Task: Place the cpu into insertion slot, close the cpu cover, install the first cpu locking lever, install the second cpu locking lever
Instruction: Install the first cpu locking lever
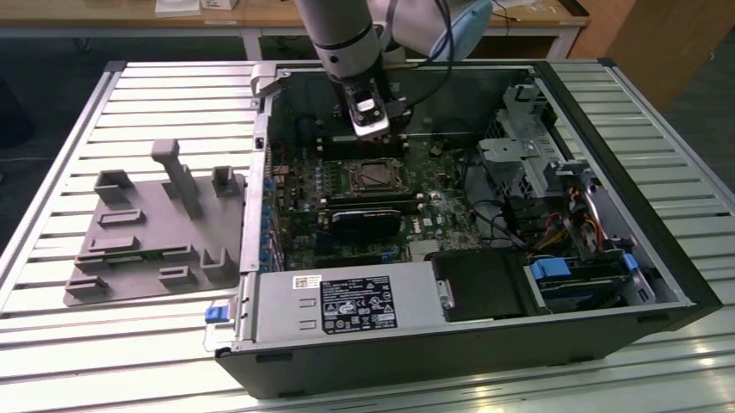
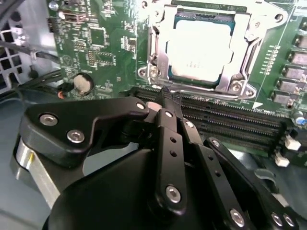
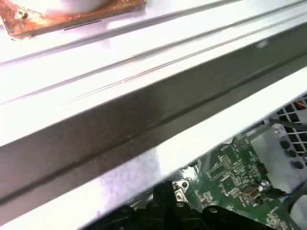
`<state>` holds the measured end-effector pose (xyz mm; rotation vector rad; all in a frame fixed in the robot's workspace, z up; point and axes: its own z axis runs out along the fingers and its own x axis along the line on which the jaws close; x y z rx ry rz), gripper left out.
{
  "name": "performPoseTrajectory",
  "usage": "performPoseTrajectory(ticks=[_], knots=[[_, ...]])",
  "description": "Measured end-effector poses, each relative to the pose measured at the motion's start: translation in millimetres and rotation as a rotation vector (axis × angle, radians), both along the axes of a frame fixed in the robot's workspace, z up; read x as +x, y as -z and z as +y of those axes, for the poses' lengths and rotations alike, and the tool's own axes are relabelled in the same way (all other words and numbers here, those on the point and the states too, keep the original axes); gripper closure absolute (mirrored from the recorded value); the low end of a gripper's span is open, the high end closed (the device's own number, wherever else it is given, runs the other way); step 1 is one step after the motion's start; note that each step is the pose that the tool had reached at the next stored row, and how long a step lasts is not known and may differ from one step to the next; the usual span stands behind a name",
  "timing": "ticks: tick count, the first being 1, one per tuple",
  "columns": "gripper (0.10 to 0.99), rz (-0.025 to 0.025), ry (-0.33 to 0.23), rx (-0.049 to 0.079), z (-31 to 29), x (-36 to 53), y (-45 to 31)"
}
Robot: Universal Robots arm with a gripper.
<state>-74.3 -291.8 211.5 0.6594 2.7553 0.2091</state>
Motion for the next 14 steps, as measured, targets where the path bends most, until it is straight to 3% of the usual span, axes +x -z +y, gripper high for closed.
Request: performPoseTrajectory(ticks=[6, 13, 14], knots=[[0.98, 0.0, 0.0, 0.0, 0.0, 0.0, -13.3], [0.98, 0.0005, 0.0, 0.0, 0.0, 0.0, -13.8], [0.98, 0.009, 0.0, -0.001, 0.0, 0.8, -13.8]])
